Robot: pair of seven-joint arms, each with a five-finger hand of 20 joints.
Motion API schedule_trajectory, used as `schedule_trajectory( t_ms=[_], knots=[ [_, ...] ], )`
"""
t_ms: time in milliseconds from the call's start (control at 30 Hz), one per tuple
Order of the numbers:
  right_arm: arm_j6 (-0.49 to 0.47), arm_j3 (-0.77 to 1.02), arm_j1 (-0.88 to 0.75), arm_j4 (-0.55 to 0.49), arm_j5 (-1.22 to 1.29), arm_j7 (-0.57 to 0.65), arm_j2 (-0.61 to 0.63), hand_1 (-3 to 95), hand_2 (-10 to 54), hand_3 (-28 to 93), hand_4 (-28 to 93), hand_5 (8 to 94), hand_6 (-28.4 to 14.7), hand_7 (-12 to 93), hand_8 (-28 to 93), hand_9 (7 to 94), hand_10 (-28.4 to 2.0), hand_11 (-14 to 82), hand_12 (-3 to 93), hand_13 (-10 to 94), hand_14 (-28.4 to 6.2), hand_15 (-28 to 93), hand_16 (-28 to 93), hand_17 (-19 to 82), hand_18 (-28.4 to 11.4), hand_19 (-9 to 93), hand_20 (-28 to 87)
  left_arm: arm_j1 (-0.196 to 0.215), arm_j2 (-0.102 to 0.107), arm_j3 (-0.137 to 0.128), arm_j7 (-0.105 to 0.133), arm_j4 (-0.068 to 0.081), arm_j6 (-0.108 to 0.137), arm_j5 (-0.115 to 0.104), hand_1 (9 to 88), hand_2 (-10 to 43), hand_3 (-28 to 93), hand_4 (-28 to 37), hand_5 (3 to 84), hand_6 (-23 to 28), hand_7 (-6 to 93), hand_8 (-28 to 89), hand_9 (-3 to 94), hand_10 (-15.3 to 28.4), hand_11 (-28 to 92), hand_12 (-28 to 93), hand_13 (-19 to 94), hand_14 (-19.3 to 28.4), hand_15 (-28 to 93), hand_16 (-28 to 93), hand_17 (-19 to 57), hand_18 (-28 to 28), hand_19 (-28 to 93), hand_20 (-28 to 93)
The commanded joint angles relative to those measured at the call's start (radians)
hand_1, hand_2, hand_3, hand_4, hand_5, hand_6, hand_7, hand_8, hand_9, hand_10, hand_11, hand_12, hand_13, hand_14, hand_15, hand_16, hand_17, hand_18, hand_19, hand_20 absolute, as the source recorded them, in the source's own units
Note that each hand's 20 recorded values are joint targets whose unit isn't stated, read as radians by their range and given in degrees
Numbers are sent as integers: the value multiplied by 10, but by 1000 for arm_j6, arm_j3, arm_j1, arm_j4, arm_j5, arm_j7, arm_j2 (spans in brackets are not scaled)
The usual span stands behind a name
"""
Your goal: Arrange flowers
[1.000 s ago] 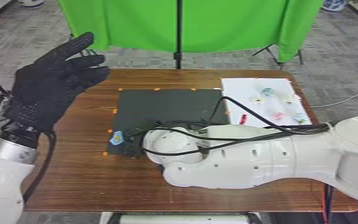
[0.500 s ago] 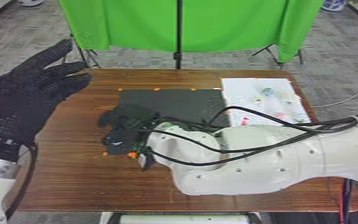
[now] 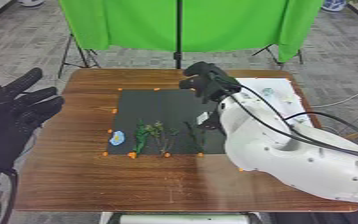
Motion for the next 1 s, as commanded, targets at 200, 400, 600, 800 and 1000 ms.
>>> schedule_trajectory(
  t_ms=[200,400,600,800,1000],
  knots=[
    [28,374,-388,84,-50,168,220,193,70,814,-228,454,-31,110,-108,709,-195,220,147,689,-155,616,121,256,-275,746,155,27,-36,12,17,2,32,-11,220,81,756,-265,300,68,160,-108,270,206,272,111,197,281,500,-91,-107,275,580,154],
    [-19,390,-413,148,-8,185,262,213,52,791,-232,445,-33,108,-106,704,-189,222,146,695,-149,616,116,269,-271,762,138,18,-42,29,13,4,37,-11,215,81,755,-275,290,60,156,-109,252,194,249,108,189,276,490,-90,-112,275,569,151],
    [-67,347,-377,194,-2,189,260,233,31,770,-234,436,-28,111,-106,702,-183,227,146,701,-142,617,119,274,-267,771,123,2,-43,43,8,7,30,-9,211,81,754,-280,287,59,155,-109,251,193,245,114,189,275,488,-85,-113,274,568,153],
    [-99,279,-324,215,-16,180,252,255,-8,765,-237,434,-8,117,-109,700,-175,229,146,702,-137,616,120,274,-265,774,110,-21,-31,59,0,13,21,-11,210,81,757,-281,287,60,158,-107,253,196,249,120,190,275,489,-83,-112,275,567,156],
    [-116,200,-269,231,-32,179,247,289,-45,751,-248,456,14,131,-119,704,-166,226,146,705,-132,608,122,275,-261,767,104,-29,-33,61,-11,14,17,-9,211,81,759,-281,289,62,161,-108,255,198,254,121,190,275,491,-84,-112,274,568,158]
  ],
)
